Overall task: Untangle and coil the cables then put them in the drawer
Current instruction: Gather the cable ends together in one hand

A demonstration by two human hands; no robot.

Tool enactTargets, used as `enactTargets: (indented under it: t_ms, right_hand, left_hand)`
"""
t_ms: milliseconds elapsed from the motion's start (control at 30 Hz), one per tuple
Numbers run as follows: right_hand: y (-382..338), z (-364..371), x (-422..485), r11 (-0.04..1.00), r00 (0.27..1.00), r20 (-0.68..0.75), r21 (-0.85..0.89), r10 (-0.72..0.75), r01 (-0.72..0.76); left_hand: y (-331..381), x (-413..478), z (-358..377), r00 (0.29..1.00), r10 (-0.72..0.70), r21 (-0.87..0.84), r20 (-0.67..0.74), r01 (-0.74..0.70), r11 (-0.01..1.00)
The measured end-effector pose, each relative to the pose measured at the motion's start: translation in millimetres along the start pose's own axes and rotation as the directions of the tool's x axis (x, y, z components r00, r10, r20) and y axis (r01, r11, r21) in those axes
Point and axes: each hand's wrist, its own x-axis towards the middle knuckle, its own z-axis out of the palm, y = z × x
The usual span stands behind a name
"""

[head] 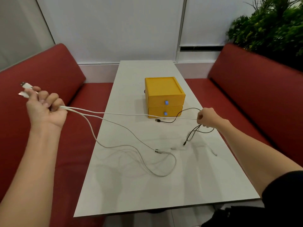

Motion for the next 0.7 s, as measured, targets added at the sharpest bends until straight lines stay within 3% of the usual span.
enactTargets:
  t_ms: [167, 300, 433, 467, 500, 567, 600, 633, 700]
  right_hand:
    - [-12.4, -4.0, 2.6, 0.926, 0.993, -0.117, 0.371, -0.031, 0.073]
    - [-33.0, -19.5, 4.6, 0.687, 0.981, -0.189, 0.719, 0.041, 0.11]
    - [-37.7, -34.7, 9.7, 0.441, 0.976, -0.193, 0.888, 0.098, 0.131]
    - [-34.6, -36.3, 9.4, 0.468, 0.981, -0.18, 0.875, 0.076, 0.124]
    - [-29.9, -36.3, 8.6, 0.569, 0.99, -0.134, 0.817, 0.032, 0.092]
    - [-23.8, -34.2, 5.1, 0.867, 0.994, 0.104, 0.499, -0.042, -0.016]
    - [-26.0, -32.7, 3.6, 0.961, 0.971, 0.238, 0.274, -0.023, -0.045]
    - [-33.4, -32.5, 1.1, 0.995, 0.952, 0.307, 0.092, 0.003, -0.033]
    - [-62.4, -35.9, -7.0, 0.997, 0.961, 0.264, 0.0, -0.078, 0.081]
  left_hand:
    - [-19.6, -0.8, 17.2, 0.999, 0.002, 0.11, -0.046, 0.003, 0.994]
    - [-34.2, -2.6, 19.9, 0.998, -0.045, 0.088, -0.04, 0.048, 0.995]
    - [-31.6, -1.8, 24.0, 0.998, -0.042, 0.073, -0.044, 0.045, 0.996]
    - [-29.0, -1.4, 25.6, 0.998, -0.044, 0.052, -0.047, 0.046, 0.998]
    - [-26.9, -1.4, 27.9, 0.998, -0.05, 0.026, -0.045, 0.051, 0.998]
    - [-26.4, -2.9, 36.9, 0.998, -0.059, 0.018, -0.028, 0.059, 0.998]
    - [-28.7, -4.9, 43.6, 0.998, -0.062, 0.04, -0.012, 0.062, 0.997]
    - [-33.3, -7.7, 51.6, 0.997, -0.07, 0.07, 0.011, 0.069, 0.995]
    - [-48.9, -14.9, 69.6, 0.99, -0.118, 0.129, 0.074, 0.107, 0.986]
